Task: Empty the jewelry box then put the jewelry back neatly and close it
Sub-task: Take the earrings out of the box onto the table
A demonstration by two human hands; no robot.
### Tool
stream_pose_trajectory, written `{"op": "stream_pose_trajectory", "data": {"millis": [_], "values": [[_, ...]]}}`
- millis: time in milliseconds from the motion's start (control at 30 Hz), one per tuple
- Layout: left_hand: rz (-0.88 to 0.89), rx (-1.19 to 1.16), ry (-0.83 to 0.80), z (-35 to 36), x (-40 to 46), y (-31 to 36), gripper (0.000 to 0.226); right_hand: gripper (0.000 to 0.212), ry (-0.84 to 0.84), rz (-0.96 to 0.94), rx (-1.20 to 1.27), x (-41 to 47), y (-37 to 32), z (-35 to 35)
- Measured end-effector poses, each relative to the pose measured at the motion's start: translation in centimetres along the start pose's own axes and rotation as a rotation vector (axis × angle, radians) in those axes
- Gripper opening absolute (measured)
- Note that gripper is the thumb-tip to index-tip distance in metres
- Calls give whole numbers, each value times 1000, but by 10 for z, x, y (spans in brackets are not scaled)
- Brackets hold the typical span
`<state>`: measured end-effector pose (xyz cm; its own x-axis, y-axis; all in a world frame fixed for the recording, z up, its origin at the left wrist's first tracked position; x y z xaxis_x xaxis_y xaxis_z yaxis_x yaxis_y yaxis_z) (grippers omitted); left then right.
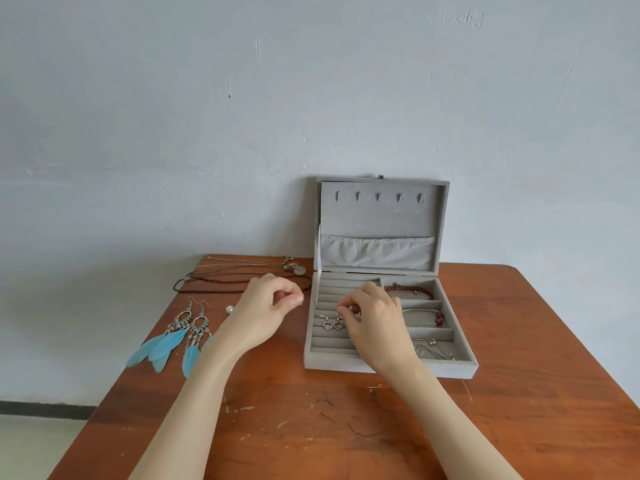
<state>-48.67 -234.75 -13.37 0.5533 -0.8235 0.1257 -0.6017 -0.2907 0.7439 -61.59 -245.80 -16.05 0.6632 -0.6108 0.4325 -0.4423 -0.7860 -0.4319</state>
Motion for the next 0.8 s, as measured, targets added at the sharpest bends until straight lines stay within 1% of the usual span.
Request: {"op": "stream_pose_trajectory", "data": {"millis": [67,167,233,300,400,500,633,800], "values": [[-22,46,8,-14,-10,-9,14,8,13,-41,0,-3,-7,2],[-74,130,-63,-27,-25,-26,19,6,33,-136,8,-9,-30,7],[-126,168,-86,-30,-30,-35,22,4,29,-233,-54,-11,-48,14],[-163,204,-83,-31,-30,-40,24,4,9,-286,-120,-12,-61,23],[-162,233,-92,-28,-30,-41,25,3,-10,-272,-181,-10,-67,34],[-140,286,-106,-22,-28,-40,17,4,-37,-255,-217,-9,-67,37],[-134,283,-107,-18,-27,-38,11,16,-55,-268,-307,-10,-68,39],[-114,257,-92,-18,-28,-38,7,19,-47,-270,-354,-12,-67,40]]}}
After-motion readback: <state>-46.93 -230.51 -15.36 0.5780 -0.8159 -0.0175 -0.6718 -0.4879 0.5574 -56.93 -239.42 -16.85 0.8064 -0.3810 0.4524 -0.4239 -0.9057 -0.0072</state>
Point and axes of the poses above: each hand's wrist, its own x-axis towards the middle knuckle, its own z-axis out of the palm, y = z × x, the point moved 2 cm from there along x, towards the middle knuckle, and after that the axes turned 4 degrees about -x, right-handed, at the moved point
